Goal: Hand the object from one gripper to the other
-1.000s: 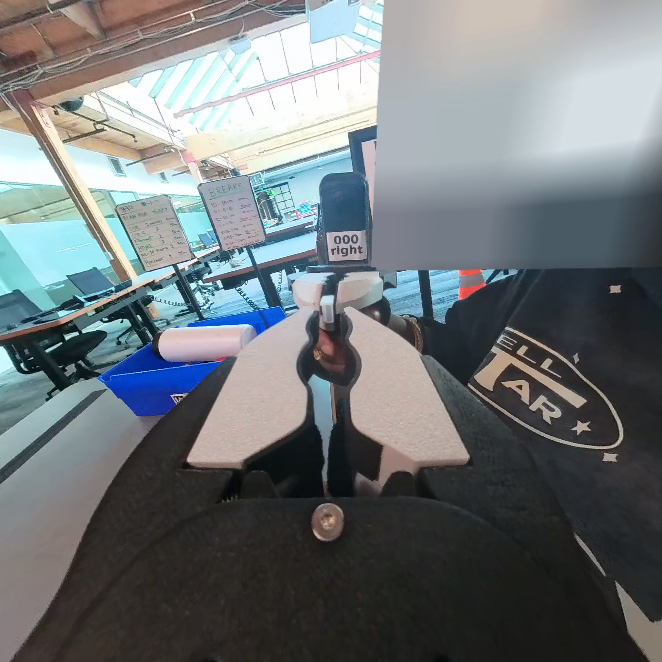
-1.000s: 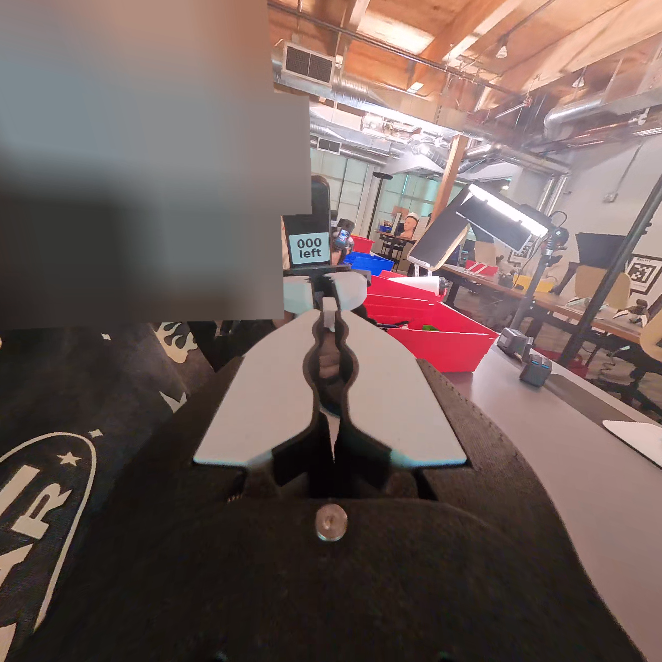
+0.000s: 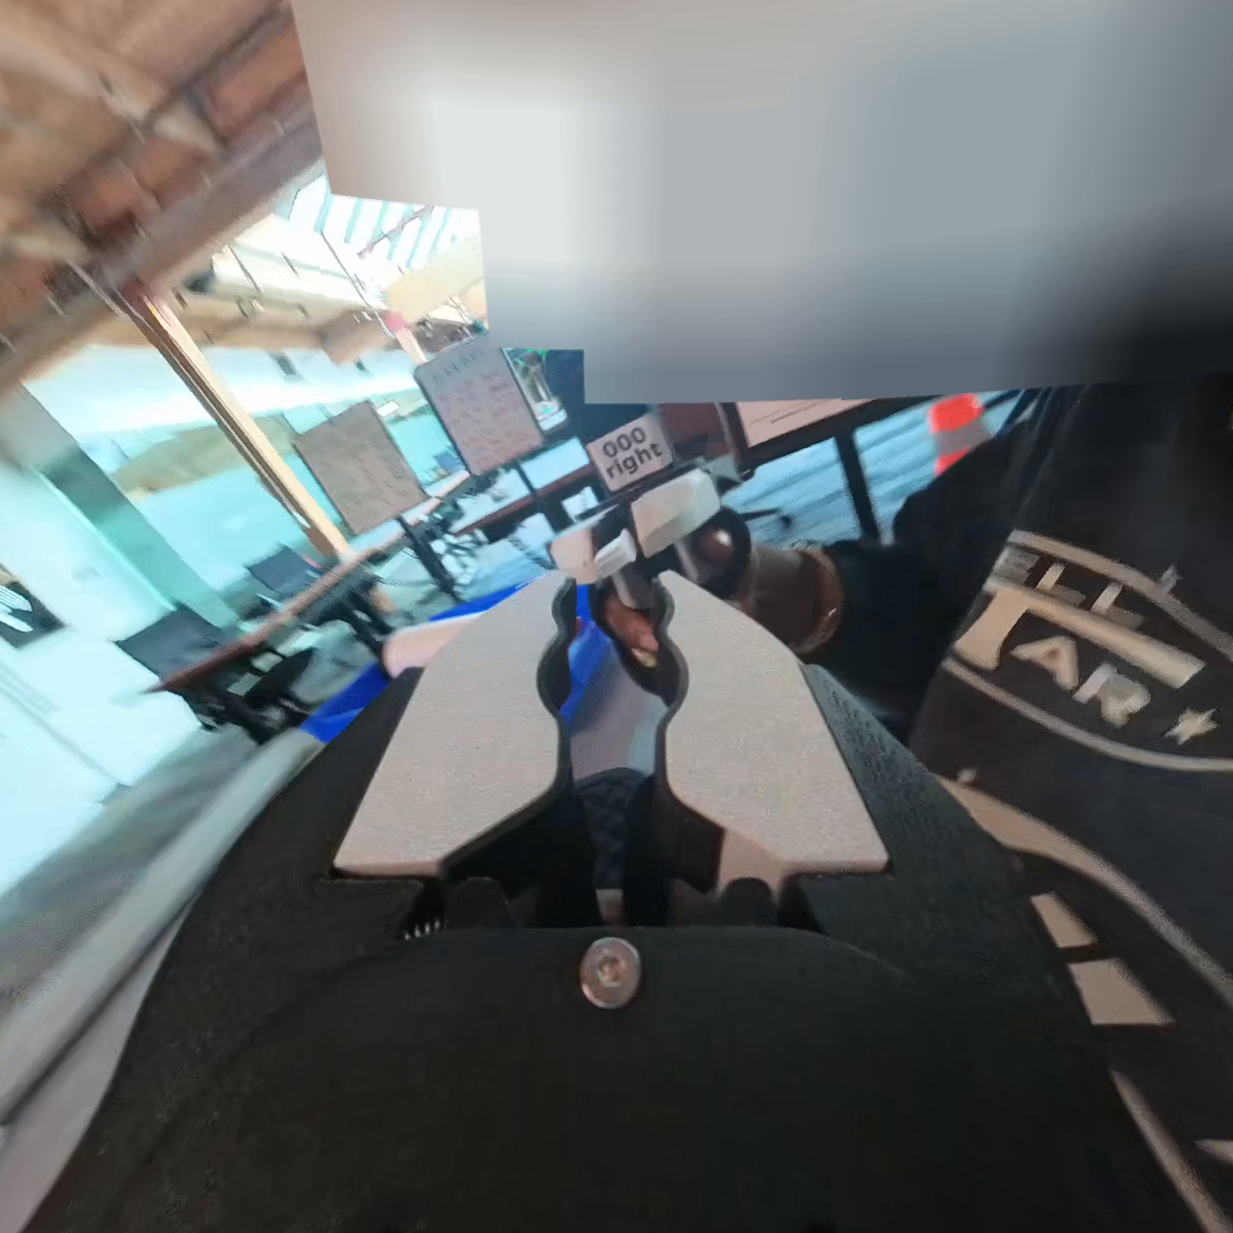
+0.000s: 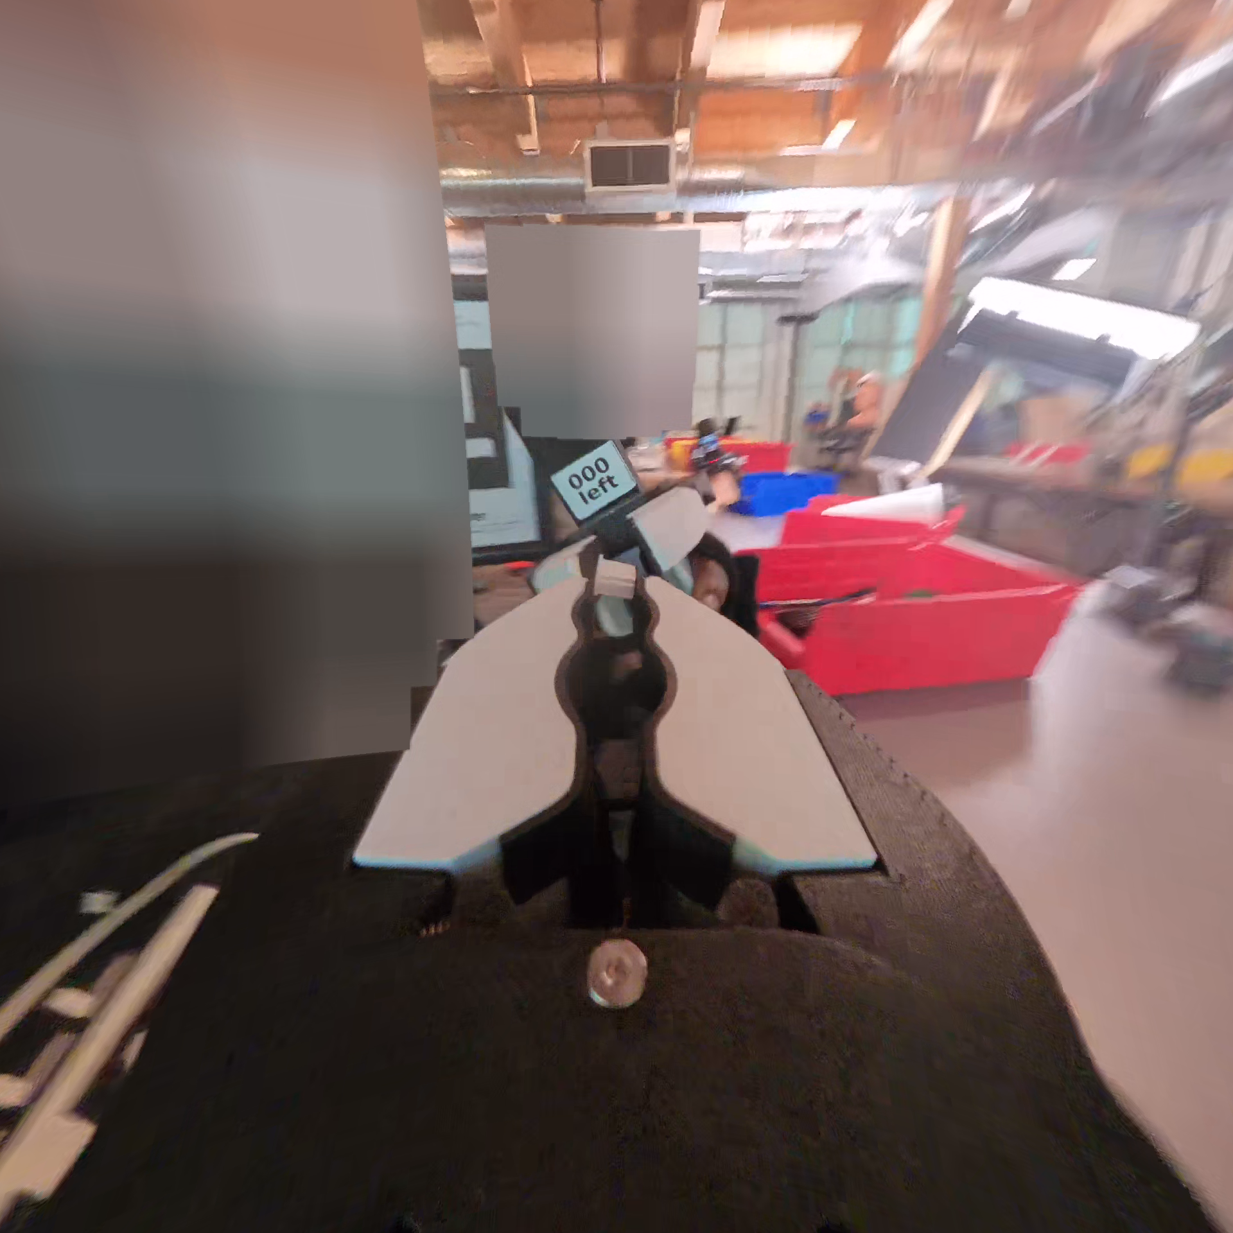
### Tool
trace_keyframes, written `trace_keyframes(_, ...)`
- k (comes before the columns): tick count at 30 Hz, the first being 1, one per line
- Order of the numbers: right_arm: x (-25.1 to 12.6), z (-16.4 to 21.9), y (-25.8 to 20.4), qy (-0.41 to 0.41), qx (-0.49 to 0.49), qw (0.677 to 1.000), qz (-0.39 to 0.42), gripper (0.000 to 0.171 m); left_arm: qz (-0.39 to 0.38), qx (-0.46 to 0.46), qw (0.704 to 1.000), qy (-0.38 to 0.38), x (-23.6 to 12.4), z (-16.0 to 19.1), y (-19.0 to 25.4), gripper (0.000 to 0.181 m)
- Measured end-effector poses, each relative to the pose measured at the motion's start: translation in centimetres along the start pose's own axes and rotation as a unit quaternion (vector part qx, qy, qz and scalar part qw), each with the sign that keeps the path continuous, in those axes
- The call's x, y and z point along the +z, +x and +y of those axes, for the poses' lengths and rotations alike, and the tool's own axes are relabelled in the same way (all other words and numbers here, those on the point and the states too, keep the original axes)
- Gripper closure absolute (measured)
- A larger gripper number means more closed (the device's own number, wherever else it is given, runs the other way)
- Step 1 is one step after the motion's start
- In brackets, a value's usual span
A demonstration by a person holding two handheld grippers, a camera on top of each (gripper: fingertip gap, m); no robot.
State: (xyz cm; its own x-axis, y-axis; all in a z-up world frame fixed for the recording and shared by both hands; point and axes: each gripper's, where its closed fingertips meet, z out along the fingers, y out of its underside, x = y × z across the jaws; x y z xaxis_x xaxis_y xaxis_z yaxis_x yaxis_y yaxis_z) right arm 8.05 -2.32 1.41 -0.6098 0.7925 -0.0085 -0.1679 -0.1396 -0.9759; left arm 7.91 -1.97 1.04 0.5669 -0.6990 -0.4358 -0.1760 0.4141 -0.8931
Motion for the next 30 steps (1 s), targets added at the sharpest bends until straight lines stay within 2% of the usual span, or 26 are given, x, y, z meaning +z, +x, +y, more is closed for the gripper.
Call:
trace_keyframes(1, -0.10, -0.13, 0.13, -0.003, -0.050, 0.999, 0.021, 0.160, 0.005, -0.037, 0.999, 0.008, -0.05, -0.18, -0.17, 0.160)
trace_keyframes(3, -0.15, -0.13, 0.13, -0.019, -0.124, 0.991, 0.049, 0.160, 0.019, -0.087, 0.996, 0.028, -0.15, -0.62, -0.17, 0.161)
trace_keyframes(5, -0.09, -0.20, -0.12, -0.023, -0.156, 0.986, 0.057, 0.160, 0.030, -0.112, 0.993, 0.033, -0.12, -0.68, -0.06, 0.162)
trace_keyframes(23, 0.34, 0.49, -0.42, -0.038, -0.175, 0.983, 0.052, 0.160, 0.053, -0.108, 0.992, 0.029, 0.12, -0.43, 0.71, 0.171)
trace_keyframes(26, 0.35, 0.47, -0.25, -0.035, -0.129, 0.990, 0.048, 0.161, 0.039, -0.064, 0.997, 0.032, 0.08, -0.45, 0.53, 0.171)
trace_keyframes(30, 0.15, 0.55, -0.08, -0.026, 0.066, 0.997, -0.007, 0.158, -0.001, 0.086, 0.996, 0.015, -0.09, -0.13, 0.32, 0.171)
